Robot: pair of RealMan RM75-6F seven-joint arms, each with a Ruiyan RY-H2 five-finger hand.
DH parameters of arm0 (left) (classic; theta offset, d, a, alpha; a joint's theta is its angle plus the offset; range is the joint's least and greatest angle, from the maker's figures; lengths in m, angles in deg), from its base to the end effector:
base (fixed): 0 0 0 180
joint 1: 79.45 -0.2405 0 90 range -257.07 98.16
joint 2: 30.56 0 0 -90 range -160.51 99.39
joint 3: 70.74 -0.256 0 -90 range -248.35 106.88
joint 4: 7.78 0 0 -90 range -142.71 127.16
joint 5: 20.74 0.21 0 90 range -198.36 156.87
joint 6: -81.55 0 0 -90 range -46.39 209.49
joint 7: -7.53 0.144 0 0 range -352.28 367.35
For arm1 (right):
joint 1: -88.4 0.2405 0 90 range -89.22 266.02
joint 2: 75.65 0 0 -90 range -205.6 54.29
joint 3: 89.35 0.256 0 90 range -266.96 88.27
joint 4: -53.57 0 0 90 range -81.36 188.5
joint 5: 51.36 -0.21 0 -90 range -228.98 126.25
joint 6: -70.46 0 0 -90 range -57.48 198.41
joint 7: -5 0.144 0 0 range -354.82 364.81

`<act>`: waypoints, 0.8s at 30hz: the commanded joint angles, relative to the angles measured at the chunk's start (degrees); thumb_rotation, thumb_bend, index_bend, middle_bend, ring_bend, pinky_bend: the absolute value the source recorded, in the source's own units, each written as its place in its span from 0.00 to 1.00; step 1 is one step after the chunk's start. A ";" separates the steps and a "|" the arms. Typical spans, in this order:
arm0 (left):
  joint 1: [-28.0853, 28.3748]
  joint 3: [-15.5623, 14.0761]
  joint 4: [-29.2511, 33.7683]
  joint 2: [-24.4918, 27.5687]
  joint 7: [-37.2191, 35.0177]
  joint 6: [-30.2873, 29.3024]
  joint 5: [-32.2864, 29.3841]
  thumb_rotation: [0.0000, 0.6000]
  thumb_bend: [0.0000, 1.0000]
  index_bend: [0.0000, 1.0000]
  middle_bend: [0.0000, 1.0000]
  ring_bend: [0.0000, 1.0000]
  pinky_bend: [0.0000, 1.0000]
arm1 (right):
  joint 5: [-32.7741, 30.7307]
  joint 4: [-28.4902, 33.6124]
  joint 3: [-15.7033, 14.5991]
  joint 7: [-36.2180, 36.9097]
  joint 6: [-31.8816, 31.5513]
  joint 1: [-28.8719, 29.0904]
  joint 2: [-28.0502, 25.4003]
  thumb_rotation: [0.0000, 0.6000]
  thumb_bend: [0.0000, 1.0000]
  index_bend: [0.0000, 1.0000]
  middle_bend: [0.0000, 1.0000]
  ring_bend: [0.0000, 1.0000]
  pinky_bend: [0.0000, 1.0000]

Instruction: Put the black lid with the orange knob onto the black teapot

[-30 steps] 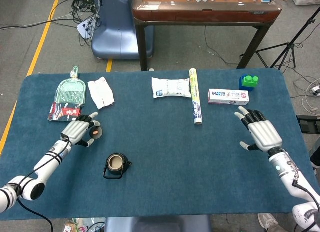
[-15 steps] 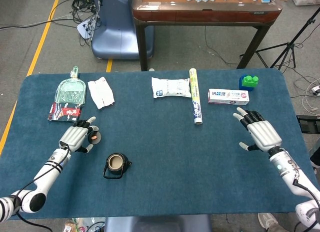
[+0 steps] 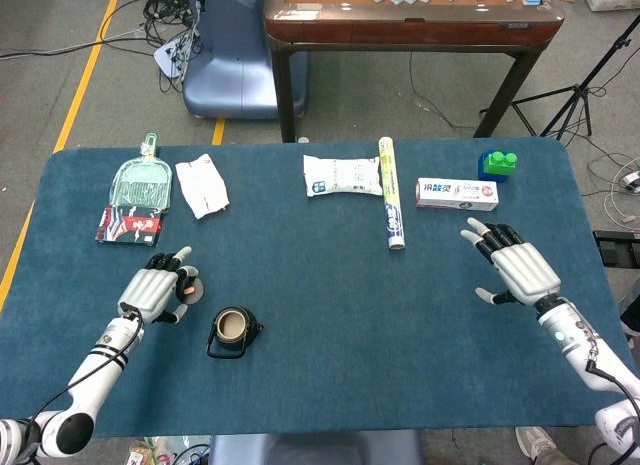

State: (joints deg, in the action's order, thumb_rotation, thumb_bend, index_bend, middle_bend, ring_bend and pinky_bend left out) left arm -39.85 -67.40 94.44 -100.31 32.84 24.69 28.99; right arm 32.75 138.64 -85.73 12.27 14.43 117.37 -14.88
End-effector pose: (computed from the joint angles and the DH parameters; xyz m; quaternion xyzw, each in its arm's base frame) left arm -0.2044 0.3109 0.0596 -0.7243 -0.4362 -0.2596 0.4666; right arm -0.2773 -0.3099 0.1391 0.7354 -0.3786 0.3106 0.4684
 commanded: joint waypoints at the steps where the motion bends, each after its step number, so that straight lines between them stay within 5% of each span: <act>1: 0.03 -0.34 2.59 0.31 2.52 -1.77 -2.09 1.00 0.36 0.42 0.00 0.00 0.00 | 0.48 -0.08 -0.11 0.43 -0.23 0.11 -0.15 1.00 0.25 0.01 0.00 0.00 0.00; 24: -1.48 -2.51 14.69 -4.02 16.06 -16.29 -5.62 1.00 0.36 0.42 0.00 0.00 0.00 | 5.82 -4.30 -2.21 7.58 -2.88 0.39 0.80 1.00 0.25 0.01 0.00 0.00 0.00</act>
State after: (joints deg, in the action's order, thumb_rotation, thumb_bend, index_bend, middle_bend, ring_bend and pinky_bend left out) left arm -41.07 -69.69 108.58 -103.70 48.29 9.15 23.37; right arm 38.28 134.56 -87.75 19.52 11.80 117.83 -14.06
